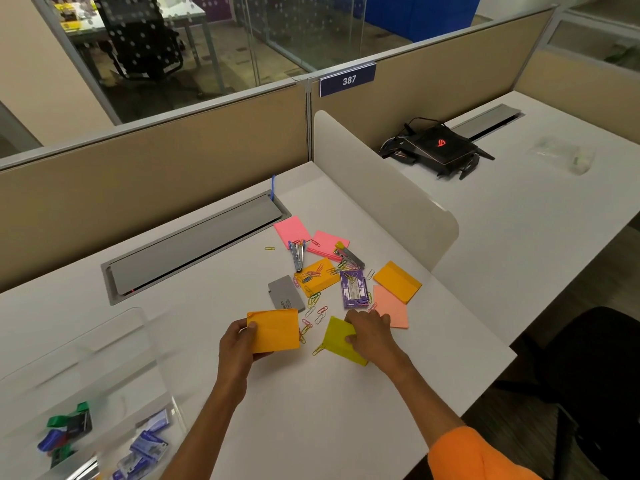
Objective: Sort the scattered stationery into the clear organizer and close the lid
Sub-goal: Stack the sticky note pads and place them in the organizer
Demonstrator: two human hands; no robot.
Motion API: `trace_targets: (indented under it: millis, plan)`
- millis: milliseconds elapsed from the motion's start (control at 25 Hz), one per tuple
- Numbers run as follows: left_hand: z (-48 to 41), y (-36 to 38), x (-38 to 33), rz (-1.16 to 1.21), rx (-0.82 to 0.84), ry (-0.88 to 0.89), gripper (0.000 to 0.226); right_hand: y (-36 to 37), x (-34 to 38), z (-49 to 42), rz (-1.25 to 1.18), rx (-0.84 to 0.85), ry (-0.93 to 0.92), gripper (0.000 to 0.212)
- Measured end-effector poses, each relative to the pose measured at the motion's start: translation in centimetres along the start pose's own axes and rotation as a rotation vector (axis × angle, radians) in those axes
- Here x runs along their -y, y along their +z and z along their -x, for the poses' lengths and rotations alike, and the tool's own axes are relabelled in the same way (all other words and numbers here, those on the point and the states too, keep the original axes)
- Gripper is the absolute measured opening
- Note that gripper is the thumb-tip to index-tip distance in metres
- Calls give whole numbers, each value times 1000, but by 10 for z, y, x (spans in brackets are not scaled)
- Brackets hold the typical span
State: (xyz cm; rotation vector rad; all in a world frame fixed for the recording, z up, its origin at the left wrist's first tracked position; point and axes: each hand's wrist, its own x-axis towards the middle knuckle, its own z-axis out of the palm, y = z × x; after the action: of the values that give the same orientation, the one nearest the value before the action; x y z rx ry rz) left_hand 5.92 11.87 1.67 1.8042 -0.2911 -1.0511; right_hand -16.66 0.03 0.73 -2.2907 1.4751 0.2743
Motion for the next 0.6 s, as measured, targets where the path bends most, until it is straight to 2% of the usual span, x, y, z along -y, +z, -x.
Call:
trace_targets:
  millis: [160, 320, 600]
  plan:
    - [2, 8, 1, 12, 40, 3, 25, -24, 10, 13, -268, -85, -24, 36]
    - [7, 20, 3, 74, 109, -30, 23, -49, 37, 24, -620, -21, -154, 29]
    - [21, 30, 4, 183, 211, -87, 30, -36, 76, 14, -571, -53, -172, 20]
